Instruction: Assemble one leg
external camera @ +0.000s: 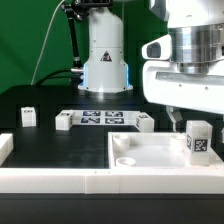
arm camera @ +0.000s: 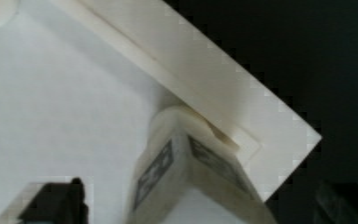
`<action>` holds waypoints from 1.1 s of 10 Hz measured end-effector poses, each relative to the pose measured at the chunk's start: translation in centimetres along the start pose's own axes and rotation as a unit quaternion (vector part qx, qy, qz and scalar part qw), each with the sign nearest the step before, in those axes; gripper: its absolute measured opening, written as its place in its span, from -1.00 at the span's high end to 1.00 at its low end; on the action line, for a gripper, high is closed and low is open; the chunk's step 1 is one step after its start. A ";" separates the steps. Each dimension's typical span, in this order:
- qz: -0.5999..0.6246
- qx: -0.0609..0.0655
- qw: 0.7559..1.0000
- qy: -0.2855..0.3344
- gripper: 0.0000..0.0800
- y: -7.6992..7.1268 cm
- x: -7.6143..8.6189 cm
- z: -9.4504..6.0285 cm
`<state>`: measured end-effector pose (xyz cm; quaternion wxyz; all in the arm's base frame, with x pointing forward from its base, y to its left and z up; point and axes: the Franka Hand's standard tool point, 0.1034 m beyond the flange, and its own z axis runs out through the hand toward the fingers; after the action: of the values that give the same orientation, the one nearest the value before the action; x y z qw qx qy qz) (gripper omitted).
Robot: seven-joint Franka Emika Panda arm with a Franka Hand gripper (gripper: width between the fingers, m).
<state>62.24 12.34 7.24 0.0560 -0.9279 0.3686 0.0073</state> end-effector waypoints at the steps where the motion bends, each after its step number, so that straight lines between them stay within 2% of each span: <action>1: -0.064 -0.006 0.998 0.004 -0.62 0.0 0.0 0.0; 3: -0.179 -0.013 0.984 0.004 -0.62 0.0 0.3 0.0; 5: -0.311 -0.024 0.950 0.007 -0.62 0.1 0.5 -0.2; 7: -0.367 -0.025 0.930 0.006 -0.62 0.1 0.6 -0.2; 8: -0.367 -0.025 0.930 0.006 -0.62 0.1 0.6 -0.2; 9: -0.367 -0.024 0.930 0.006 -0.34 0.1 0.6 -0.2; 10: -0.367 -0.024 0.930 0.006 0.14 0.1 0.6 -0.2; 11: -0.352 -0.023 0.936 0.006 0.14 0.1 0.6 -0.2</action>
Offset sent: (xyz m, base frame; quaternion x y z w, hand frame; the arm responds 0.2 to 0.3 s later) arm 0.0079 -0.0003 0.0035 -0.0243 -0.0106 -0.3194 0.9472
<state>62.58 11.84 7.37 0.0312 -0.9993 0.0183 -0.0097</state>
